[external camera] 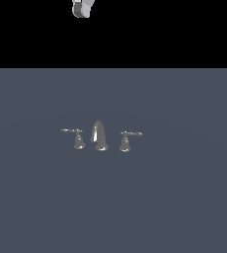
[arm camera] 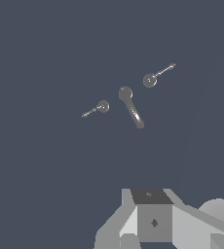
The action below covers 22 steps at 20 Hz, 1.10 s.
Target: Turn on the faucet by rotating a designated handle.
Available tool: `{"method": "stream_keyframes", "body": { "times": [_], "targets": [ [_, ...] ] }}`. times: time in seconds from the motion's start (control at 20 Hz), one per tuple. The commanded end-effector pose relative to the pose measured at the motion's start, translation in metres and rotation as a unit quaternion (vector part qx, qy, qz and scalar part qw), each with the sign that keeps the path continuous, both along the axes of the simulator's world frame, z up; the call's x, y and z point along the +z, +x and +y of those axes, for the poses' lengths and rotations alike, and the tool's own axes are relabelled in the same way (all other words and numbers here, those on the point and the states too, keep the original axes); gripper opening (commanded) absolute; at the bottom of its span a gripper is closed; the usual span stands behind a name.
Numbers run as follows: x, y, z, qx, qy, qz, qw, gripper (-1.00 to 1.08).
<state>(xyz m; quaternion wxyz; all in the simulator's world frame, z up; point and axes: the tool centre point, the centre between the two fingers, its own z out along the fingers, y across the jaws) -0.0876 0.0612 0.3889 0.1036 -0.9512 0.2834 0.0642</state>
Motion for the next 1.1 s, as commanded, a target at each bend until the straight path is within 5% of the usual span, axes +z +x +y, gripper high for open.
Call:
{"method": "stream_keyframes", "body": {
  "times": [0.0, 0.5, 1.05],
  "targets": [
    [-0.017, 0.015, 0.010, -0.035, 0.003, 0.013, 0.9993, -1.00],
    [-0.095, 0.067, 0.046, -0.177, -0.009, 0.057, 0.9824, -1.00],
    [-0.189, 0.108, 0.077, -0.331, -0.050, 0.078, 0.9390, -1.00]
  ]
}}
